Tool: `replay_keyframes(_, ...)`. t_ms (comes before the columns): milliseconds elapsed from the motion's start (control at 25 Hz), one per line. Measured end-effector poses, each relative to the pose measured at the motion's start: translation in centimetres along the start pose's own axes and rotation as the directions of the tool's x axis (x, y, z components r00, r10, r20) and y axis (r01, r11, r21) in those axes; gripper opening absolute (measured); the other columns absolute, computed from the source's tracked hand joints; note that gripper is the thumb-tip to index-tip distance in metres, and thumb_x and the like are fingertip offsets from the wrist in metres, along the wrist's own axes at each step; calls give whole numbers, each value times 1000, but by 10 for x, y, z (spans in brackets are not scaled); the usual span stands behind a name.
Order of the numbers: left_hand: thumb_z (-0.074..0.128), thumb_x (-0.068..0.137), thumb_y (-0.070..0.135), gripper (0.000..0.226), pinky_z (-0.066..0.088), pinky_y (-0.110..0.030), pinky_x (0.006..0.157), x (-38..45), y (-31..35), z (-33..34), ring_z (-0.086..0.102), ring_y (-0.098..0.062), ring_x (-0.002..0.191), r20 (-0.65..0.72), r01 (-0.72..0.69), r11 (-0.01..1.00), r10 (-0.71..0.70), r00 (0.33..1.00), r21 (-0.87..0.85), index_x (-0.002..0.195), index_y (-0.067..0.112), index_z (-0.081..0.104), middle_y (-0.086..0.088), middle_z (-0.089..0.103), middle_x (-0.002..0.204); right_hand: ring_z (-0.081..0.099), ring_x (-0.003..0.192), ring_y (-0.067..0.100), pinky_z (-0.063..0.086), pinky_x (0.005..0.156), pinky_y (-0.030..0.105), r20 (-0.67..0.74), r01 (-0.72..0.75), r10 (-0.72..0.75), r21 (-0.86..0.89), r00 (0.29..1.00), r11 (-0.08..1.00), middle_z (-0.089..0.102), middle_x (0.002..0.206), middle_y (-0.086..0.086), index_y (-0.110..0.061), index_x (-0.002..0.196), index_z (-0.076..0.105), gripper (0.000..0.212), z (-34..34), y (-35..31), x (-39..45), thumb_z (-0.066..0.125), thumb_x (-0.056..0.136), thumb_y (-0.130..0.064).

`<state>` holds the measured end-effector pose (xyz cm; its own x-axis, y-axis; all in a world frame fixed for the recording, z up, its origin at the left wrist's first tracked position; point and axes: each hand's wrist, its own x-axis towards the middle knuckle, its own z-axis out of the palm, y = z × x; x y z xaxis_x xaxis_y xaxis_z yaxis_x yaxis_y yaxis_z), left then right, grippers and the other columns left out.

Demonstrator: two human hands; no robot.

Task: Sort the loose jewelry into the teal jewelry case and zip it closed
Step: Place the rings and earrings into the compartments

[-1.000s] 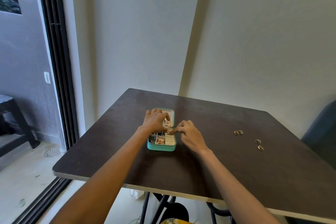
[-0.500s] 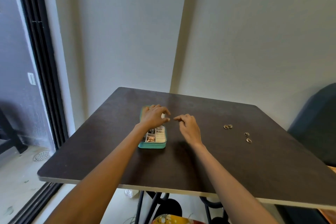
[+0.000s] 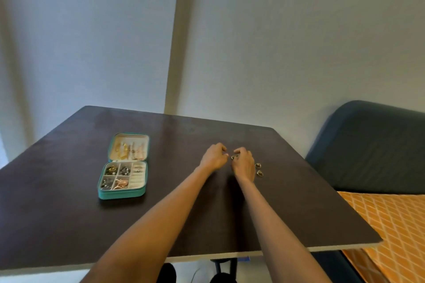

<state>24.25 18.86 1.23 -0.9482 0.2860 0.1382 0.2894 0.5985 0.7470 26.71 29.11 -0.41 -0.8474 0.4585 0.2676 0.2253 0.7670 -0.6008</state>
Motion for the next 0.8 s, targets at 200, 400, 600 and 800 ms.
replay_keyframes(200, 49, 92, 7, 34, 40, -32, 103, 23, -10, 10, 50, -24, 122, 23, 48, 999, -48, 999, 16, 126, 5, 55, -12, 55, 132, 56, 105, 28, 46, 81, 35, 94, 141, -125, -192, 988, 971, 53, 117, 9, -15, 111, 67, 21, 5, 26, 21, 54, 94, -19)
replay_keyframes(400, 47, 90, -1, 34, 42, -30, 101, 31, -21, 16, 54, -23, 119, 7, 106, 993, -106, 994, -56, 121, 7, 61, -11, 59, 128, 61, 98, 24, 46, 76, 32, 73, 100, -90, -143, 993, 985, 53, 113, 7, -12, 97, 70, 14, 9, 26, 33, 64, 90, -23)
replay_keyframes(600, 47, 90, -2, 35, 42, -29, 102, 32, -23, 16, 55, -22, 119, 22, 101, 992, -99, 995, -74, 120, 7, 62, -11, 61, 126, 62, 96, 27, 47, 77, 34, 85, 179, -165, -212, 983, 961, 52, 114, 7, -13, 104, 65, 15, 12, 27, 38, 58, 93, -21)
replay_keyframes(800, 55, 91, 7, 29, 43, -29, 100, 32, -25, 13, 56, -22, 117, 35, 125, 983, -121, 992, -137, 119, 5, 63, -12, 62, 124, 58, 98, 25, 45, 71, 34, 108, 189, -168, -241, 980, 952, 49, 113, 5, -11, 105, 63, 20, 18, 26, 35, 48, 97, -23)
